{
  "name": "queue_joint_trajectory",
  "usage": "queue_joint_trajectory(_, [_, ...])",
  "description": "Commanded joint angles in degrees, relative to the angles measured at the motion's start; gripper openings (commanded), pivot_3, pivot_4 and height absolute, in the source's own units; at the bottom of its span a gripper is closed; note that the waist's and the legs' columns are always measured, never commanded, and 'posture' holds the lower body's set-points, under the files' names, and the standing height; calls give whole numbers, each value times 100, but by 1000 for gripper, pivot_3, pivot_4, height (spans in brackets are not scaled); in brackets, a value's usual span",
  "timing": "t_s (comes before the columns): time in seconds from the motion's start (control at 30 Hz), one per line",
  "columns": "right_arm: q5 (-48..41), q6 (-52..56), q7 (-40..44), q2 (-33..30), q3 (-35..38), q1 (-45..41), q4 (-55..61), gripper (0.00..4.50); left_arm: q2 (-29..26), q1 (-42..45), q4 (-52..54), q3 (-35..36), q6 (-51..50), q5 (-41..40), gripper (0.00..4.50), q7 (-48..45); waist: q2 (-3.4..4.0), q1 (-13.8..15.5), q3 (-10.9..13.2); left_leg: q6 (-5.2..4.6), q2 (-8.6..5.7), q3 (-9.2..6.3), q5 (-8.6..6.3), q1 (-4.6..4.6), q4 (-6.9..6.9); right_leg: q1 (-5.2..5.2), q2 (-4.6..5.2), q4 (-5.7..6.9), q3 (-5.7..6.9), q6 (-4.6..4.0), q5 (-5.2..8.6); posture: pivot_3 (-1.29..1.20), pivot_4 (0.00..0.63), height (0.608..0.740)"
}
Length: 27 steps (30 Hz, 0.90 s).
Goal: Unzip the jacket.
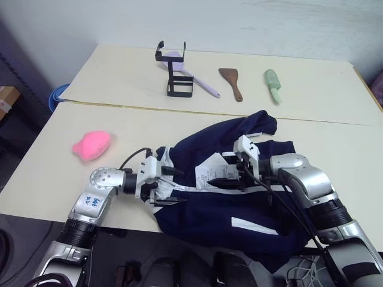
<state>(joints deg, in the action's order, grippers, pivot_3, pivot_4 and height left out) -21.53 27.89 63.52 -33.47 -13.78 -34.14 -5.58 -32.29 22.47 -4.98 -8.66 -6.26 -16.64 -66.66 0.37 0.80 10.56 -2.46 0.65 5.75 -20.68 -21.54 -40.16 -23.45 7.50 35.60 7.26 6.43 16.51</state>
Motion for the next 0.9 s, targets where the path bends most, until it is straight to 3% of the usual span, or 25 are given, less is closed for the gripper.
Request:
queue_joint_trajectory(0.03, [189, -500, 31, 45, 101, -71, 162, 3553, 9, -34, 123, 78, 36, 24, 4500, 105, 0, -6, 0, 1, 0, 0, 0, 0, 0, 0, -1, 0, 0, 0, 0, 0, 150, 740])
queue_joint_trajectory(0.13, [345, -954, 82, 62, 114, -4, 183, 2536, 34, -49, 124, 36, -28, 24, 4500, 149, 0, -15, 0, 1, 1, 0, 1, 0, 0, 0, -1, 0, 0, 0, 0, 0, 150, 740])
queue_joint_trajectory(0.37, [291, -633, 356, -45, 42, 180, 202, 77, 279, 46, -64, -50, 90, 154, 4500, 332, 0, -5, 0, 1, 0, -1, 1, 1, 0, 2, -1, 0, 1, 0, 0, 0, 150, 740])
queue_joint_trajectory(0.53, [288, -841, 671, -282, 167, 389, 411, 31, 368, 127, -172, -139, 8, 310, 4500, 408, 0, 15, 0, 1, -1, -2, 1, 3, 0, 4, -1, 1, 2, 0, 0, 0, 150, 740])
queue_joint_trajectory(0.63, [64, -1419, 639, -361, 724, 586, 846, 31, 307, 103, -244, -237, -33, 525, 4500, 487, 0, 31, 0, 1, -1, -1, 1, 3, 0, 4, -1, -1, 1, 0, 0, 0, 150, 740])
queue_joint_trajectory(0.9, [1065, -3193, -228, -1436, 2251, 1590, 1396, 31, 222, -194, -440, -411, -23, 1016, 4500, 919, -3, 51, -3, 3, 0, 3, 0, 33, 6, 30, 1, -5, -2, 2, -1, 0, 150, 740])
